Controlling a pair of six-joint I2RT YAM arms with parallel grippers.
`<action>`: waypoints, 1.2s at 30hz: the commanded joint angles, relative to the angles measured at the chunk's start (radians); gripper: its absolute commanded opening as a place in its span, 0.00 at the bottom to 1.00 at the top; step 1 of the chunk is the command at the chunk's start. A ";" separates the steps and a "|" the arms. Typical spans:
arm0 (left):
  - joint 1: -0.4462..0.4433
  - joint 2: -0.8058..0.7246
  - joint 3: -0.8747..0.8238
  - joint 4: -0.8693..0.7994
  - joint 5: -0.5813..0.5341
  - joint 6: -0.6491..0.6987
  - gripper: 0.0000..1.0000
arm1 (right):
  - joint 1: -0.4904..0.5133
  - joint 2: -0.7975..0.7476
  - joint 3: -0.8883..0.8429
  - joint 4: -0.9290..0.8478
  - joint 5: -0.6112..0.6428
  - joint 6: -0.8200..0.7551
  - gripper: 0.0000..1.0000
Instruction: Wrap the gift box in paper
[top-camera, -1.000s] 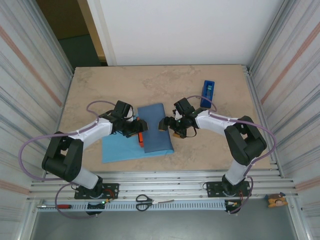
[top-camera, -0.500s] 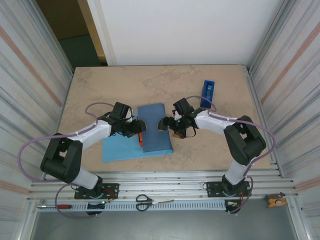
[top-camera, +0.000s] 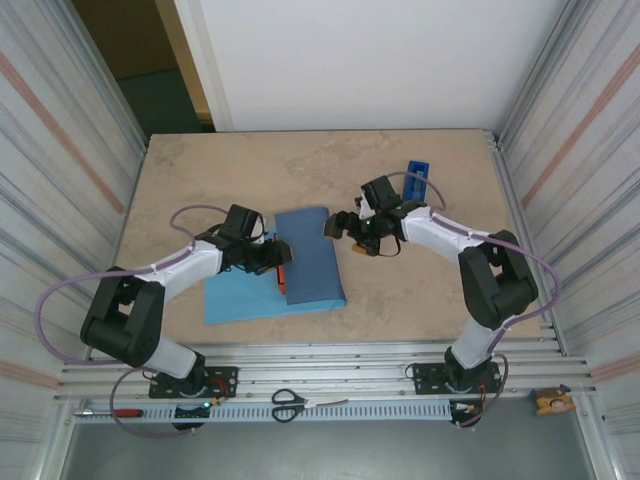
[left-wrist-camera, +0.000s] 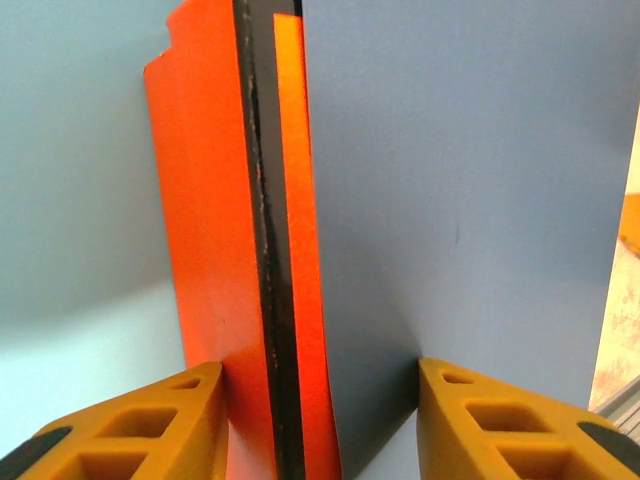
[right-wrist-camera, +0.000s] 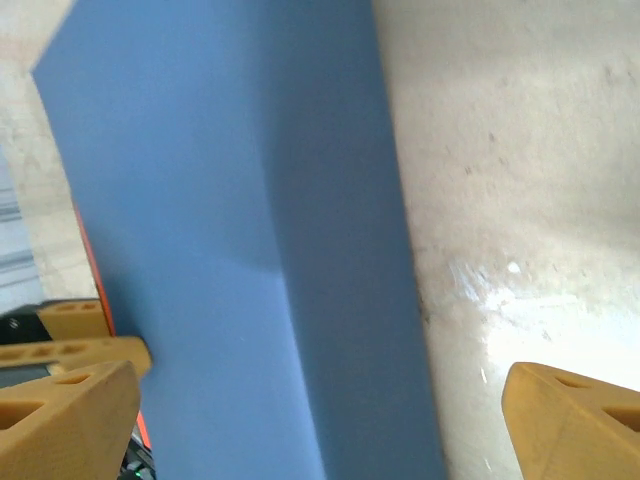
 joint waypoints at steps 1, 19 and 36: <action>-0.004 0.034 -0.017 -0.081 -0.054 0.004 0.46 | -0.003 0.074 0.098 -0.063 -0.009 -0.057 0.91; -0.004 0.118 0.042 -0.040 0.046 0.086 0.45 | -0.074 0.124 0.112 -0.057 -0.069 -0.097 0.86; -0.027 0.224 0.118 -0.066 0.082 0.105 0.44 | -0.081 0.123 0.090 -0.008 -0.093 -0.044 0.89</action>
